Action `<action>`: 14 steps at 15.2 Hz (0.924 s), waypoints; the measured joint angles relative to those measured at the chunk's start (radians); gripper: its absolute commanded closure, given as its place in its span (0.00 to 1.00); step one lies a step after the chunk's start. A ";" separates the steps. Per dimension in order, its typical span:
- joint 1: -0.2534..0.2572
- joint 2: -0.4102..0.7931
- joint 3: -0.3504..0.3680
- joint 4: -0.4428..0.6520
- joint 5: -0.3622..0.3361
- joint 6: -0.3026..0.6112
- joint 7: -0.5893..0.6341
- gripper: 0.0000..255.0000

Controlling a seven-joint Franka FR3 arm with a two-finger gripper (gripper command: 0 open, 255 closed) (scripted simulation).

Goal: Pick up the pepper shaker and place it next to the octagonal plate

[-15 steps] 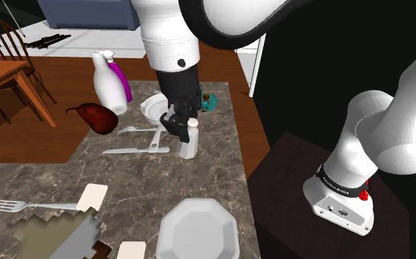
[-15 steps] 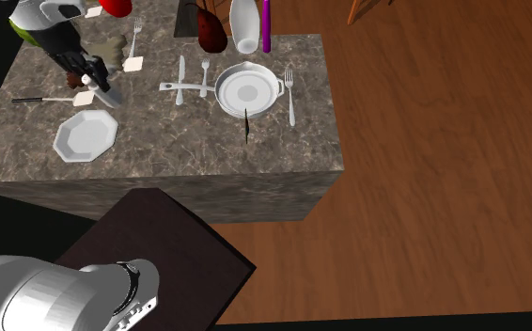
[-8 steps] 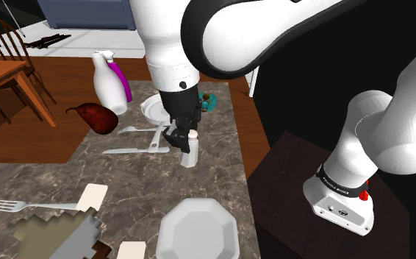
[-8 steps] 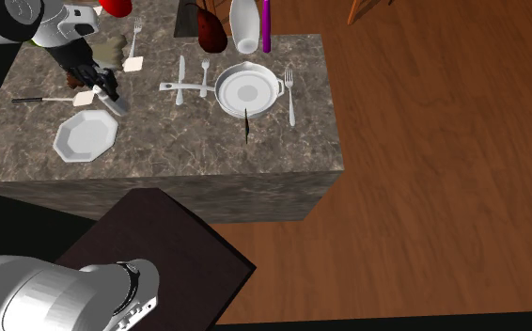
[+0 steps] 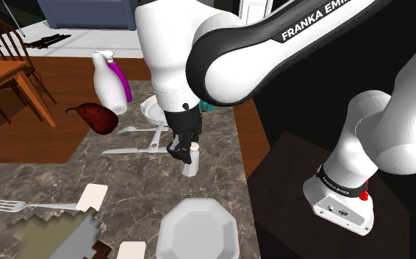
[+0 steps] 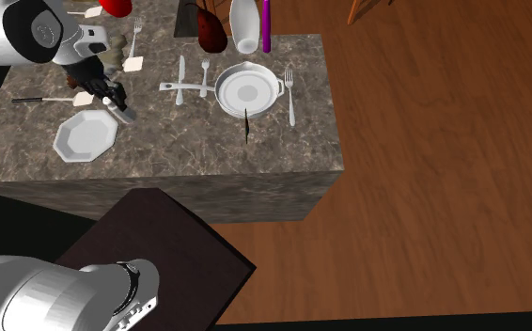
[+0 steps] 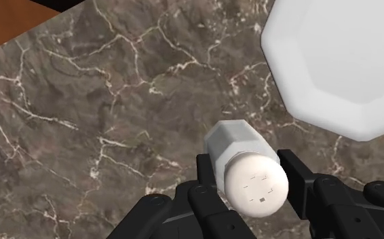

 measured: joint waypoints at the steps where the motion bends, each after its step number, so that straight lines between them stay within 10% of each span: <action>1: 0.000 0.008 0.000 -0.005 -0.003 0.013 0.001 1.00; 14: 0.000 0.067 0.006 -0.061 -0.021 0.126 0.018 1.00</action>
